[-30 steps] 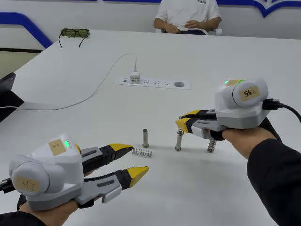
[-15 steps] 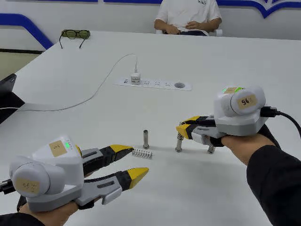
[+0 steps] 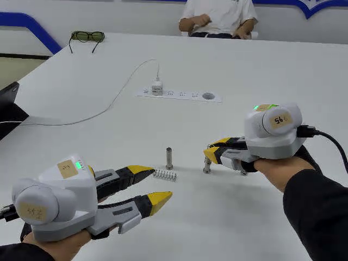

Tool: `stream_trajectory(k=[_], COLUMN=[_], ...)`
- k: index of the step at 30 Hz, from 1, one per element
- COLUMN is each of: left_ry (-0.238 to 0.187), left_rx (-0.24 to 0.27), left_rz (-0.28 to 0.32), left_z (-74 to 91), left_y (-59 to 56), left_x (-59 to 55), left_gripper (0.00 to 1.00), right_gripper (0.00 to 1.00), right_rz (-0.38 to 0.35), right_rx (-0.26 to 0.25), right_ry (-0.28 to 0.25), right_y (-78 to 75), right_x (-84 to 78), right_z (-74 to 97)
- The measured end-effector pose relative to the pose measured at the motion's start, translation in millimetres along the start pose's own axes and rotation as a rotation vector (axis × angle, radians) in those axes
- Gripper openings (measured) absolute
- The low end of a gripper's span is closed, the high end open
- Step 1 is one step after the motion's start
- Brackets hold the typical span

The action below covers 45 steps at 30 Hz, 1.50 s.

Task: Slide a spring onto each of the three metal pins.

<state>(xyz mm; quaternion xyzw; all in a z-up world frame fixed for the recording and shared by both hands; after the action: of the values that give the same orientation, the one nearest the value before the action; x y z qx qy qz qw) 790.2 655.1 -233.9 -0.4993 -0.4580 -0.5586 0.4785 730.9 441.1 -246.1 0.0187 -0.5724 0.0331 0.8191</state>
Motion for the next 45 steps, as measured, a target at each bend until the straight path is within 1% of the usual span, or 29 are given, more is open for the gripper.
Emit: stream_trajectory(k=[15,27,31,45], left_ry=[0.006,0.008,0.008,0.004], left_rx=[0.006,0.009,0.009,0.004], left_rz=[0.002,0.003,0.003,0.000], left_z=[0.9,1.3,1.3,0.8], left_y=[0.9,1.1,1.1,0.7], left_x=[-1.3,-2.0,-1.7,-1.0], left_gripper=[0.33,0.33,0.33,0.33], right_gripper=[0.12,0.12,0.12,0.13], right_rz=[-0.010,-0.018,-0.015,-0.023], right_rx=[-0.002,-0.001,0.000,-0.006], right_ry=[0.041,0.062,0.077,0.100], right_y=[0.4,0.8,0.4,3.4], right_x=[-12.3,-18.7,-21.7,-31.6], right_z=[-6.0,-8.1,-8.9,-0.7])
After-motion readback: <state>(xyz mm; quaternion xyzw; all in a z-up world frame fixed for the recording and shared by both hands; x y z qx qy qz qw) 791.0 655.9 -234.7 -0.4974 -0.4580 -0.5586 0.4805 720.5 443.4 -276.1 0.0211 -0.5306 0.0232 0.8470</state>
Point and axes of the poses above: the centre of the closed fingertips' face, and the gripper's own axes: z roughly backward along the fingers, y roughly to its left, x roughly out of its top, the point moved 8 cm from there along z, roughly backward along the fingers, and after that the axes turned 10 degrees about -y, right-handed, at the moved point
